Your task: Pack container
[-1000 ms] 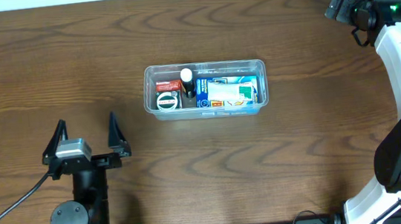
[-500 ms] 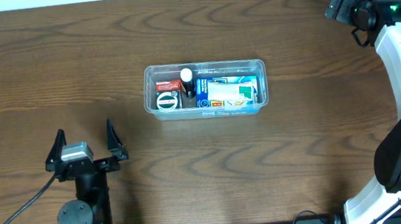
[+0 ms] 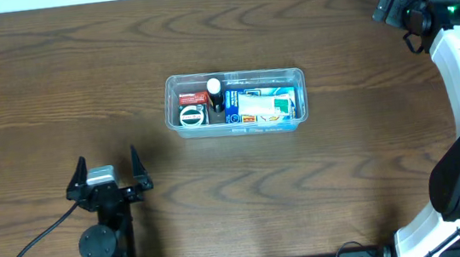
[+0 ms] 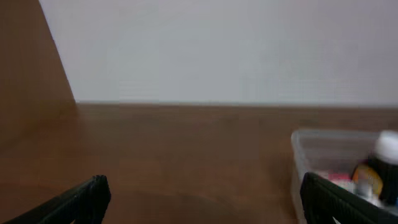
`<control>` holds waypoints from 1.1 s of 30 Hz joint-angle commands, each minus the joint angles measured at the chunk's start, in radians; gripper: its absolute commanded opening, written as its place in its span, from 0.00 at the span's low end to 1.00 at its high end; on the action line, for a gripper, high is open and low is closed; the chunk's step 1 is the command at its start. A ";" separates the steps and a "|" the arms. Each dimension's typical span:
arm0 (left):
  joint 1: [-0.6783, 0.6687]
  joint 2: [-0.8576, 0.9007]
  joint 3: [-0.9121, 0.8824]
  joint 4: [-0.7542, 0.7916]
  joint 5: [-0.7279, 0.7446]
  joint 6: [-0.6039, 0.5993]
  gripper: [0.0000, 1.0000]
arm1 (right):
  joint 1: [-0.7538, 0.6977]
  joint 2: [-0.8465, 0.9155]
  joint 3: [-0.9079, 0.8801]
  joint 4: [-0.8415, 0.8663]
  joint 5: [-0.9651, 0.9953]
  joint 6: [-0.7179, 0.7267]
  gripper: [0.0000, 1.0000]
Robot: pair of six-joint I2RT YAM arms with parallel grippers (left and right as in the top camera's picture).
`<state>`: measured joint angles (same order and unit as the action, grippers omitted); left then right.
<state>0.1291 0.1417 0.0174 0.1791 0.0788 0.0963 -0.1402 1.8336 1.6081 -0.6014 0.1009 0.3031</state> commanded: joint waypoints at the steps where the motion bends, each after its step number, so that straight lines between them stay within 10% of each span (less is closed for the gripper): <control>1: 0.005 -0.021 -0.013 -0.045 0.005 0.035 0.98 | -0.003 0.002 -0.002 0.003 0.000 -0.001 0.99; 7: 0.005 -0.103 -0.013 -0.249 -0.015 0.034 0.98 | -0.003 0.001 -0.002 0.003 -0.001 -0.001 0.99; 33: 0.012 -0.065 -0.014 -0.253 -0.069 0.034 0.98 | -0.003 0.001 -0.002 0.003 0.000 -0.001 0.99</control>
<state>0.1303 0.0250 0.0174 -0.0269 0.0448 0.1131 -0.1402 1.8336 1.6081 -0.6018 0.1009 0.3031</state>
